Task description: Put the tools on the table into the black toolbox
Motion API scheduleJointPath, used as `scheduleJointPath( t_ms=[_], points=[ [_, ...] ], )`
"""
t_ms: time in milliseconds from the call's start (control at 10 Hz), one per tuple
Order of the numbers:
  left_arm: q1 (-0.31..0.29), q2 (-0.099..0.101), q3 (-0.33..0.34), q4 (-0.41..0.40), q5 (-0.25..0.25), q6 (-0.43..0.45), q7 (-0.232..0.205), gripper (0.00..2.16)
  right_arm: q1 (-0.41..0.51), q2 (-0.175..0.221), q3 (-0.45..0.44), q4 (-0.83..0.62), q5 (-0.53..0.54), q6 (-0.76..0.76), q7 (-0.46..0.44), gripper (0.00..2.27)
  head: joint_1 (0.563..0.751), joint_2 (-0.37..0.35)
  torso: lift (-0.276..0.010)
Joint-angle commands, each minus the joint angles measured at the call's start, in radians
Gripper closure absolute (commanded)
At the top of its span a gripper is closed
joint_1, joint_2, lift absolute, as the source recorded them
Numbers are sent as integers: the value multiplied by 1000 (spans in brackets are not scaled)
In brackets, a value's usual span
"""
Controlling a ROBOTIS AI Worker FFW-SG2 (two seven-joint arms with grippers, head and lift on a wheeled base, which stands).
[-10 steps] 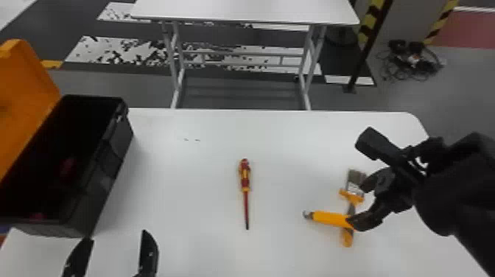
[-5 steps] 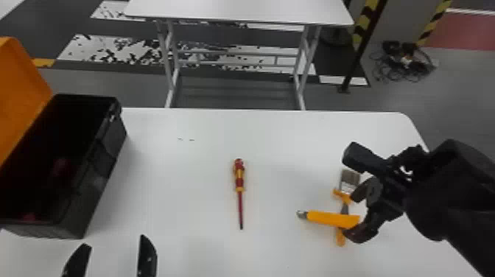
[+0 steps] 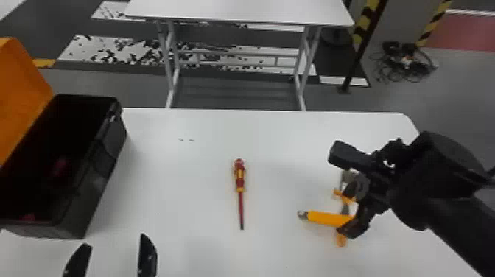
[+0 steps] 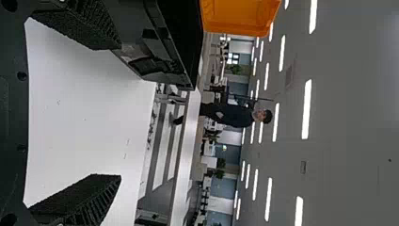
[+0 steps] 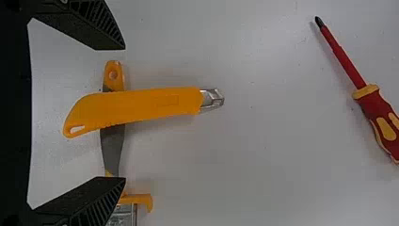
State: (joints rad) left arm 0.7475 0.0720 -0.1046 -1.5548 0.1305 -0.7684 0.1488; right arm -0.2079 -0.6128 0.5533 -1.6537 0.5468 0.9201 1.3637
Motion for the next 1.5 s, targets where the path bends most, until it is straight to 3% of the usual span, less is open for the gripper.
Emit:
scheduleJointPath(
  t_ms=[0, 400, 1000, 1400],
  points=[
    [-3, 0, 5, 1, 4, 1, 0, -1, -25, 1, 40, 20, 12, 9, 3, -2, 695, -42, -75],
    [-17, -4, 6, 16, 8, 1, 0, -1, -48, 2, 88, 51, 21, 9, 3, 26, 695, -34, -75],
    [-20, -9, 5, 19, 8, 1, 0, -1, -53, -1, 92, 49, 33, 40, 3, 410, 695, -47, -75],
    [-20, -9, 6, 18, 9, -2, 0, -1, -59, -1, 91, 37, 33, 73, 3, 471, 695, -49, -75]
  ],
)
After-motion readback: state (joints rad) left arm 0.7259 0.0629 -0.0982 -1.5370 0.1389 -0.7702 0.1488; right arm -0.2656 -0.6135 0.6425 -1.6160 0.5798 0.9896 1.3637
